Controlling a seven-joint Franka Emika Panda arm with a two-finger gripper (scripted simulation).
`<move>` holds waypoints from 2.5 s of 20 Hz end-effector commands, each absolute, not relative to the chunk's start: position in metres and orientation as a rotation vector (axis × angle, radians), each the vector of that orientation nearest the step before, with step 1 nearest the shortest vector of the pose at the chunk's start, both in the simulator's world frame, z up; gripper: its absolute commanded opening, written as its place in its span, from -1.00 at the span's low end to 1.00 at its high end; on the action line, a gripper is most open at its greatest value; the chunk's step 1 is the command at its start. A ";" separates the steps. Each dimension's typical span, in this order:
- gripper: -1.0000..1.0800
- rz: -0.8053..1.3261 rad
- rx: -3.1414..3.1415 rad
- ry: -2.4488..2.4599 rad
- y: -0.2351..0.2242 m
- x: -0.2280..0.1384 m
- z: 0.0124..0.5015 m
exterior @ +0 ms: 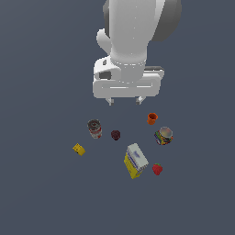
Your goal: Pick up a designated object from a clutter of objects.
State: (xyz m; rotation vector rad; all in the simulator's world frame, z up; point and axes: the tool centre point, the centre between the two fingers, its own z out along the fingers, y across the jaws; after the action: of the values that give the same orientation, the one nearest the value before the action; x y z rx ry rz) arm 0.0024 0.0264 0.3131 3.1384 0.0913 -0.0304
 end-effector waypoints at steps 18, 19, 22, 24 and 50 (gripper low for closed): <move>0.92 -0.042 3.145 0.110 0.022 0.001 0.304; 0.92 -0.042 3.145 0.103 0.023 0.001 0.303; 0.92 -0.041 3.143 0.076 0.028 0.000 0.296; 0.92 -0.040 3.141 0.053 0.033 -0.001 0.291; 0.92 -0.005 3.079 -0.485 0.138 -0.053 0.170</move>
State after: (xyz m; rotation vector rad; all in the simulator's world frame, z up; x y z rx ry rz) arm -0.0475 0.1312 0.1776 3.0836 -0.4500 -0.0076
